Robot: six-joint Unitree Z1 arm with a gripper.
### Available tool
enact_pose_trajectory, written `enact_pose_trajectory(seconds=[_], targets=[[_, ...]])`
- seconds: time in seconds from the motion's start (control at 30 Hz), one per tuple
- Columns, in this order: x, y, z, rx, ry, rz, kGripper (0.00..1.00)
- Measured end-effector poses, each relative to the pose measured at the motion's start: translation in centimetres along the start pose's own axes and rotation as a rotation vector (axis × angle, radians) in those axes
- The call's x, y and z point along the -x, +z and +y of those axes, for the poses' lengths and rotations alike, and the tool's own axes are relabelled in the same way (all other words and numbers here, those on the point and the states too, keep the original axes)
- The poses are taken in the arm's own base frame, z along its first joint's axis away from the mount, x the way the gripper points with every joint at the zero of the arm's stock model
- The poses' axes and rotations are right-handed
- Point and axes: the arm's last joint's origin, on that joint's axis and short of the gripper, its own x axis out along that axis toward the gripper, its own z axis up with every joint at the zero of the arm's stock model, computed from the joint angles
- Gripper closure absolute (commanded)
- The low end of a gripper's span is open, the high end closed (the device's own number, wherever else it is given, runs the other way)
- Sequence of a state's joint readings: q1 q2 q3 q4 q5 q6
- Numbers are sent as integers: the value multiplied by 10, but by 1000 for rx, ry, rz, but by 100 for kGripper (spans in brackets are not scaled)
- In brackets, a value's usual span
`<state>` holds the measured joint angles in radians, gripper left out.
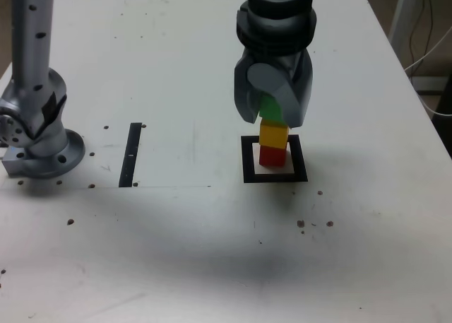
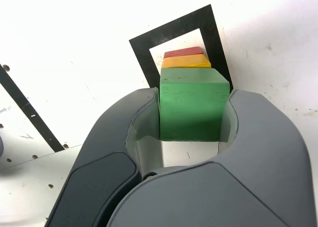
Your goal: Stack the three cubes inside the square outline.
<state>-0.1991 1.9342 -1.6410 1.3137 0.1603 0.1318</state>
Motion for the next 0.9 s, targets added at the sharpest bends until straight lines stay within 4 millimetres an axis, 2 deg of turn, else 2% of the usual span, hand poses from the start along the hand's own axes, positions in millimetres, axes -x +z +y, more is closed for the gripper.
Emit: enact_pose_trajectory(seconds=[0.13, 0.37, 0.7, 0.9], targets=[[-1, 0, 0, 1, 0, 3, 63], [-3, -1, 2, 4, -5, 9, 37], [-3, -1, 2, -4, -12, 6, 23], [-3, -1, 2, -5, -11, 6, 5]])
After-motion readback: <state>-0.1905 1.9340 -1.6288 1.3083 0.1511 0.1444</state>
